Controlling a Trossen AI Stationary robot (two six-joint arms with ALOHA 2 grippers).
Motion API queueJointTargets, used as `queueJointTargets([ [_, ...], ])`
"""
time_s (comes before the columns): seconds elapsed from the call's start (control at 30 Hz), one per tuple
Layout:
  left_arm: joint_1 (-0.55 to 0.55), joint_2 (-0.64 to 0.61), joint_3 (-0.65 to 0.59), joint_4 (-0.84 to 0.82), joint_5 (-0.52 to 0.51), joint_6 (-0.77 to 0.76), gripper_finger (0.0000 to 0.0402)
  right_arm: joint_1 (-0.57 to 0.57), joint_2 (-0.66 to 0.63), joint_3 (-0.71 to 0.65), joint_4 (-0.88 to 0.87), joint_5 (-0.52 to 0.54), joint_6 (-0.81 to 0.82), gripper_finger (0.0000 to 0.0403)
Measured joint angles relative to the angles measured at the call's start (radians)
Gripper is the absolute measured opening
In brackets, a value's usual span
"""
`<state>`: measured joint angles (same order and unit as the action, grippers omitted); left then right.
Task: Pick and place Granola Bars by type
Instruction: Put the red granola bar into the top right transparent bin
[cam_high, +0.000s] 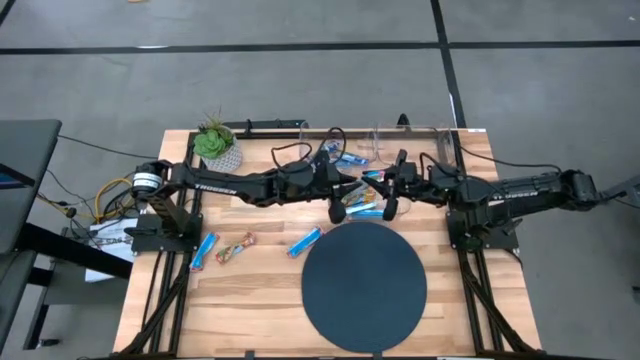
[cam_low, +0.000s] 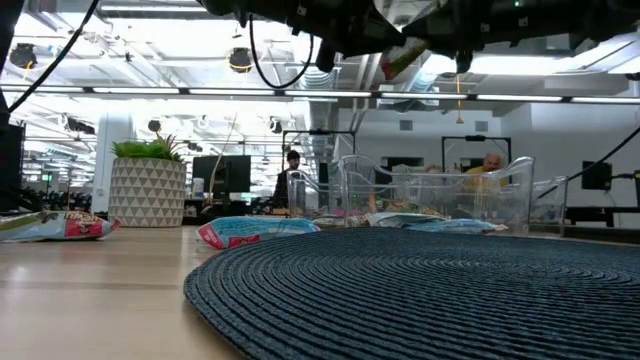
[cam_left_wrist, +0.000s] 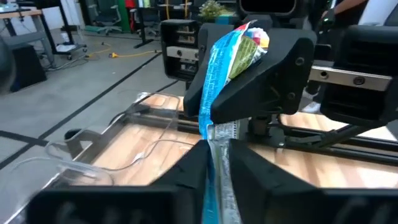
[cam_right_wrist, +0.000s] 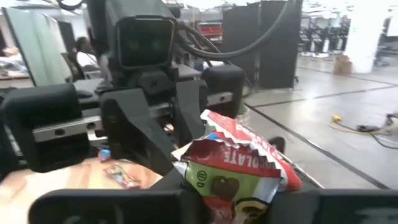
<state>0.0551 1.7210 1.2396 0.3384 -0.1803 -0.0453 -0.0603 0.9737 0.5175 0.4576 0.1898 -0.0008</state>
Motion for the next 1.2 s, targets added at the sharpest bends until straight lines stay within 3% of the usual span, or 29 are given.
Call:
queueJointTargets([
  [0.17, 0.036, 0.0, 0.0, -0.051, -0.019, -0.018, 0.0148, -0.065, 0.0, 0.0, -0.062, 0.037, -0.003, 0.0049],
  [0.3, 0.055, 0.0, 0.0, -0.114, 0.016, -0.042, 0.0206, -0.138, 0.0, 0.0, -0.154, 0.178, -0.023, 0.0049],
  [0.43, 0.042, 0.0, 0.0, -0.151, 0.067, -0.043, 0.0235, -0.227, 0.0, 0.0, -0.218, 0.327, -0.026, 0.0049],
  [0.63, -0.003, 0.0, 0.0, -0.237, 0.095, -0.022, 0.0236, -0.358, 0.0, 0.0, -0.281, 0.446, -0.025, 0.0049],
  [1.0, -0.061, 0.0, 0.0, -0.569, 0.061, -0.032, 0.0216, -0.533, 0.0, 0.0, -0.446, 0.418, 0.061, 0.0054],
  [1.2, -0.065, 0.0, 0.0, -0.733, 0.025, -0.105, 0.0212, -0.615, 0.0, 0.0, -0.526, 0.315, 0.115, 0.011],
])
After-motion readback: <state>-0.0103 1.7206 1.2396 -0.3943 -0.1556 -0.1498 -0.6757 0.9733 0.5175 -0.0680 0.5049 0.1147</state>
